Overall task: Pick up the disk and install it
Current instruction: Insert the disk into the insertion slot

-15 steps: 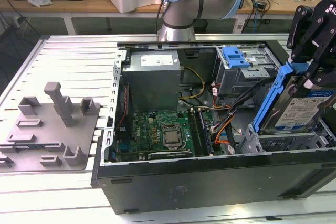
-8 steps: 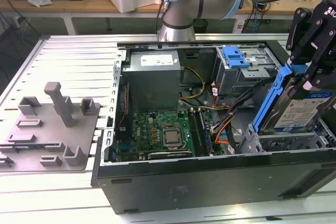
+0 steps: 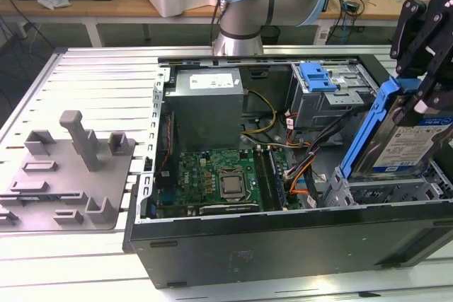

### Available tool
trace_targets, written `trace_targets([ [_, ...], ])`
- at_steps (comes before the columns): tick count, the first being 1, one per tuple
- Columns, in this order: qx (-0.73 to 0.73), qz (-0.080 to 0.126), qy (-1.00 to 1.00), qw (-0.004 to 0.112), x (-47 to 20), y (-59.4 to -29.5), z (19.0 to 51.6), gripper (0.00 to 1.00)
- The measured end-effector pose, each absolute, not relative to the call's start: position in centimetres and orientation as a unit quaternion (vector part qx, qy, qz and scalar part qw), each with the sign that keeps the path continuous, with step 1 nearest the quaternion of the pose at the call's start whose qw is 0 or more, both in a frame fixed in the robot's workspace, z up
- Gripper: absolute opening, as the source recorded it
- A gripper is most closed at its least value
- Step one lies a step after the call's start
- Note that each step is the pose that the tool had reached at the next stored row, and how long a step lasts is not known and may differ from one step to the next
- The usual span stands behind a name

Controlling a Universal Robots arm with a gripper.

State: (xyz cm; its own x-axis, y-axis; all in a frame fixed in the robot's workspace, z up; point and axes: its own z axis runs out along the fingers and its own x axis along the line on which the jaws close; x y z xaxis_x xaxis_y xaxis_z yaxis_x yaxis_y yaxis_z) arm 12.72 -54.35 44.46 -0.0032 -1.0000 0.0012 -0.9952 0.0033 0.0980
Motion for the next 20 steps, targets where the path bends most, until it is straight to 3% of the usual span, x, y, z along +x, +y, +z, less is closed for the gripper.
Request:
trace_targets([
  [20,0.712,-0.034,-0.700,0.035,12.72,-54.35,45.23,0.37],
])
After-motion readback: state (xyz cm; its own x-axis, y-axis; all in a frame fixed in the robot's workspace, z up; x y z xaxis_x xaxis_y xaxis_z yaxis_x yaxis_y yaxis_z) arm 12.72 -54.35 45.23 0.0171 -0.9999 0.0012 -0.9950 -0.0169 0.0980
